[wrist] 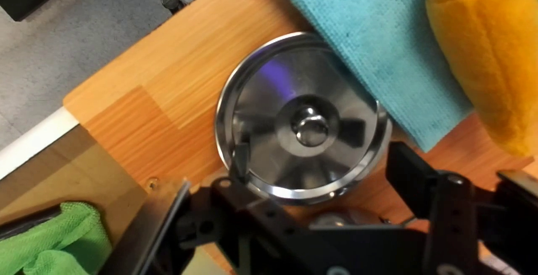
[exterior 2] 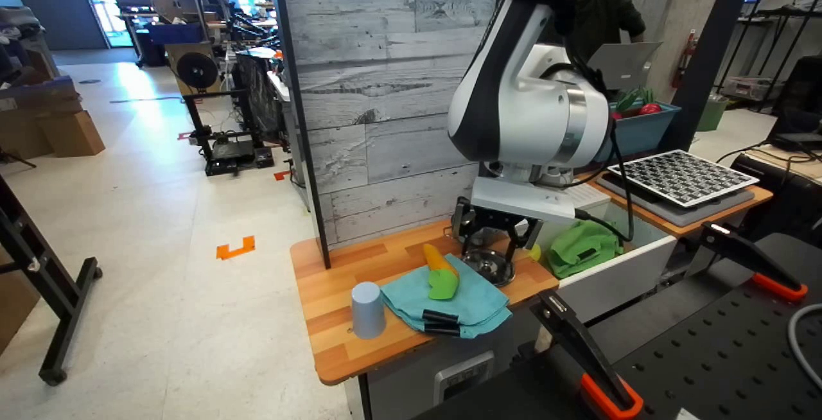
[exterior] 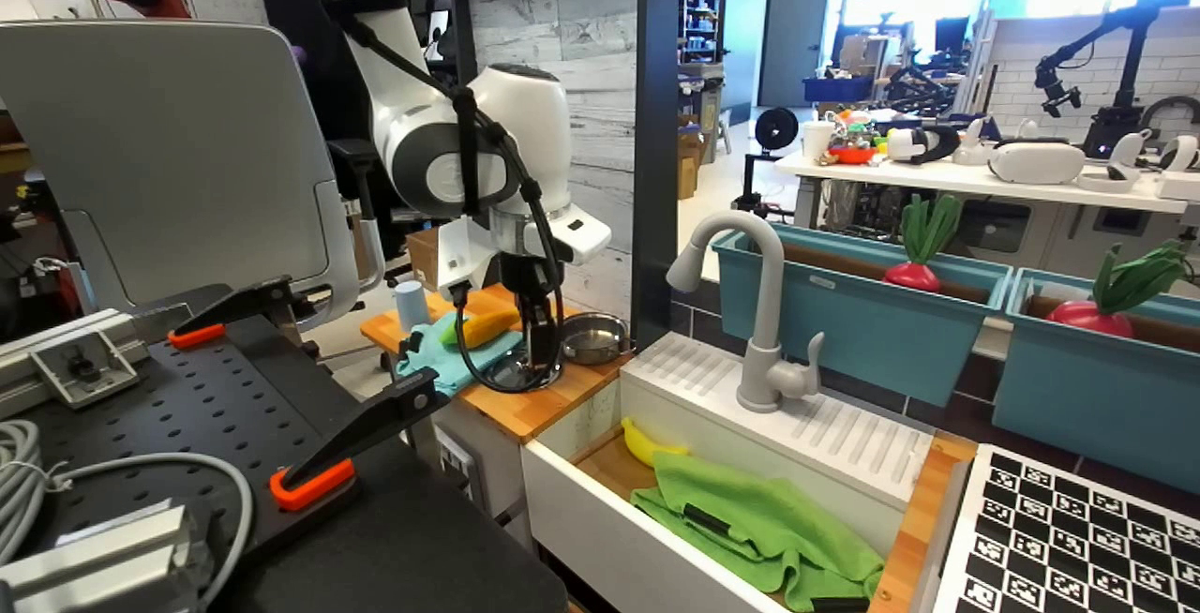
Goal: Pick the lid and put it on the pot
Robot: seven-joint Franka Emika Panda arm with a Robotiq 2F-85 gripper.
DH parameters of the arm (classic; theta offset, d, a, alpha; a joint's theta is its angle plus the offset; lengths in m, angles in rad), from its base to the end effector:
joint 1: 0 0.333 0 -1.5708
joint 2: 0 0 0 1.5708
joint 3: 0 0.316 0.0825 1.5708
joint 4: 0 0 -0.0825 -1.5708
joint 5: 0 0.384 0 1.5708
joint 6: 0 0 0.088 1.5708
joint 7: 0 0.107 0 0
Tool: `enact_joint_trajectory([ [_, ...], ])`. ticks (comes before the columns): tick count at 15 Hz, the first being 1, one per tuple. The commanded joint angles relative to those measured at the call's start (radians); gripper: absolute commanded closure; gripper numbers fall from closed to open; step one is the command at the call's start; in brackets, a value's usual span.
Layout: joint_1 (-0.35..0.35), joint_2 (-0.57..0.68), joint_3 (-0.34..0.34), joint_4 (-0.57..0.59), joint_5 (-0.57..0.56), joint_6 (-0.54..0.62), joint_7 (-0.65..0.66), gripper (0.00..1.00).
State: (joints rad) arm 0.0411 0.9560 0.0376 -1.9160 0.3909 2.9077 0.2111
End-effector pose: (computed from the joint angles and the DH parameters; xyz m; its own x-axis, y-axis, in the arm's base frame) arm 0.5746 0.0233 -0.0057 0.8643 -0.5025 -0.0223 -0.5009 -0.8560 -0.1281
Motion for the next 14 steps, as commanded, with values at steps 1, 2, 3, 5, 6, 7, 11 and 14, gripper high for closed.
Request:
enact_joint_trajectory([
  [1,0.009,-0.001,0.0,-0.005,-0.041,0.016,0.022,0.0],
  [2,0.01,-0.002,0.0,-0.006,-0.045,0.017,0.022,0.0],
  [3,0.011,-0.005,0.002,-0.01,-0.048,0.016,0.019,0.0],
  [5,0.017,-0.005,0.001,-0.013,-0.053,0.014,0.018,0.0],
  [6,0.023,-0.004,-0.002,-0.013,-0.055,0.013,0.02,0.0],
  [7,0.028,-0.001,-0.005,-0.012,-0.058,0.011,0.022,0.0],
  [11,0.037,0.006,-0.015,-0.005,-0.064,0.005,0.027,0.28],
  [14,0.032,0.006,-0.014,-0.003,-0.068,0.005,0.026,0.51],
])
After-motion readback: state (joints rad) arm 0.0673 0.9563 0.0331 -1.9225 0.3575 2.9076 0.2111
